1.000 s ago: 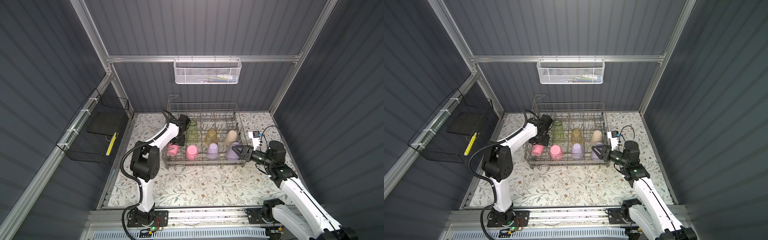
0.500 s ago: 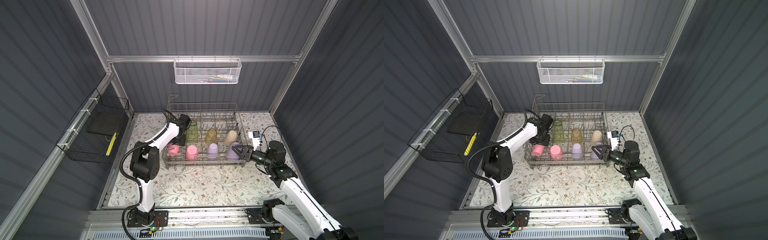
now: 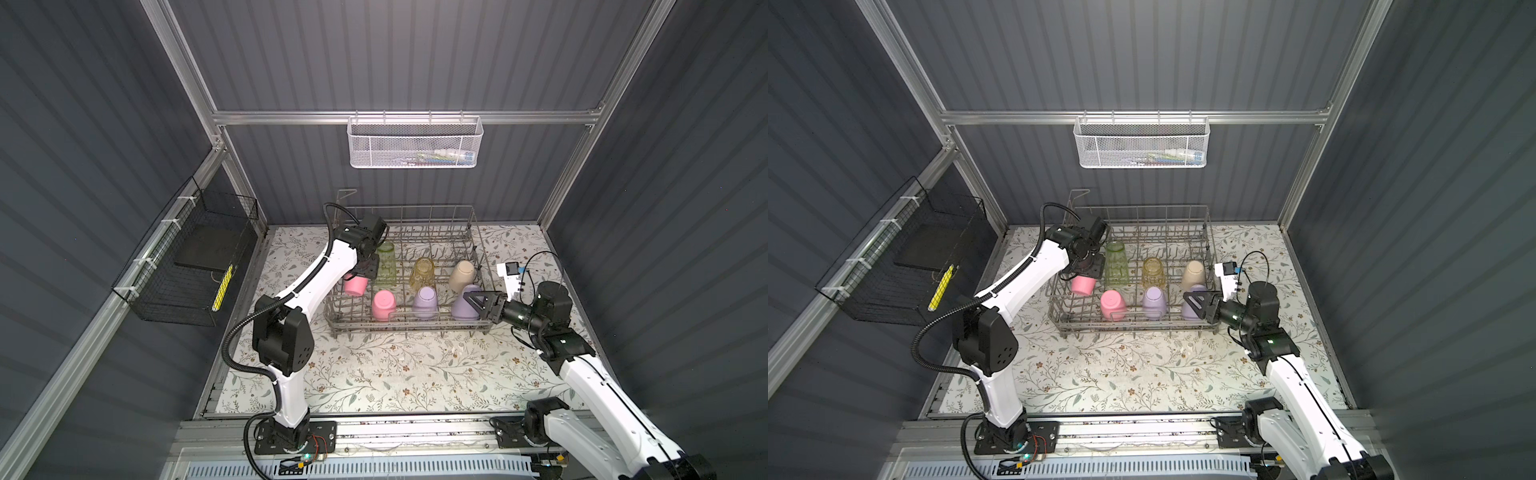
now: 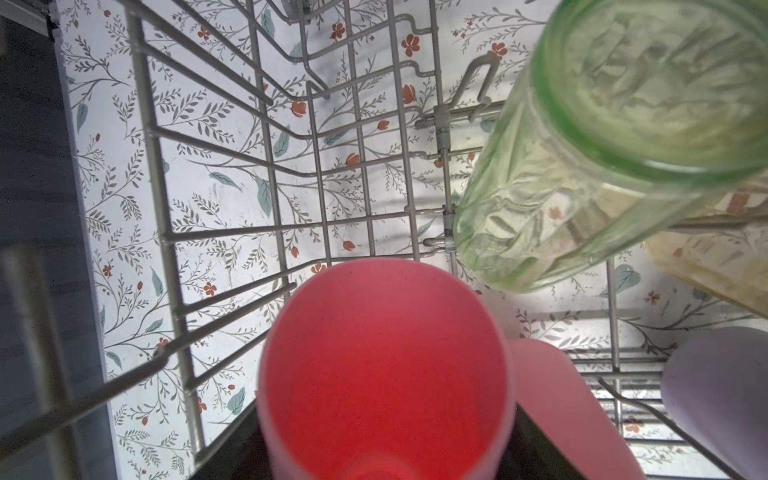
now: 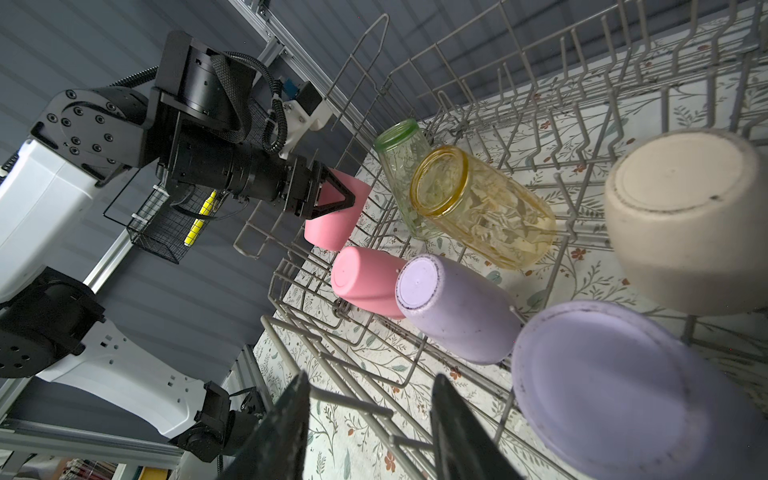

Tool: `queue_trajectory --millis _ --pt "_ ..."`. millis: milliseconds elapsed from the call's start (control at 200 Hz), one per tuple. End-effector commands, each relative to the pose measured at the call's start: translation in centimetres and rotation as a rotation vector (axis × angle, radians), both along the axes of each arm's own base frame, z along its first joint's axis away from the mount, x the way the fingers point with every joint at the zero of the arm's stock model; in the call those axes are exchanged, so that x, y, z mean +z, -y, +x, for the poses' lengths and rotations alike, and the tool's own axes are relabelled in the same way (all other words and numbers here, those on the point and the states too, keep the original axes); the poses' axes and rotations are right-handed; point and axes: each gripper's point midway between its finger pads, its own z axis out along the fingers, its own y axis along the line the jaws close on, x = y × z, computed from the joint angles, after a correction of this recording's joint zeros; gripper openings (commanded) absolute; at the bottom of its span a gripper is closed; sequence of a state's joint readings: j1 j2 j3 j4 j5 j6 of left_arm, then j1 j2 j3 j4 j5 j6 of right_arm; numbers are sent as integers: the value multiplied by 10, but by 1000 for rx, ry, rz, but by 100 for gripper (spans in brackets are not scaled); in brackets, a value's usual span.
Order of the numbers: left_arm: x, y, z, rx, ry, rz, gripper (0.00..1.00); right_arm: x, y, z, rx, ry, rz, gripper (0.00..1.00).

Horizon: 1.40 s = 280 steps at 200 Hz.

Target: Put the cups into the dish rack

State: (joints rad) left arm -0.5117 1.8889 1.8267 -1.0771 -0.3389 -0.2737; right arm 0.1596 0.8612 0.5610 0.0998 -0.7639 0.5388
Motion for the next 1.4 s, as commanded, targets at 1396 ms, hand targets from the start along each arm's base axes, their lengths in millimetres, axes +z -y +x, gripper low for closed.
queue_trajectory --millis 1396 --pt "170 138 -101 -659 29 -933 53 123 -48 34 302 451 -27 54"
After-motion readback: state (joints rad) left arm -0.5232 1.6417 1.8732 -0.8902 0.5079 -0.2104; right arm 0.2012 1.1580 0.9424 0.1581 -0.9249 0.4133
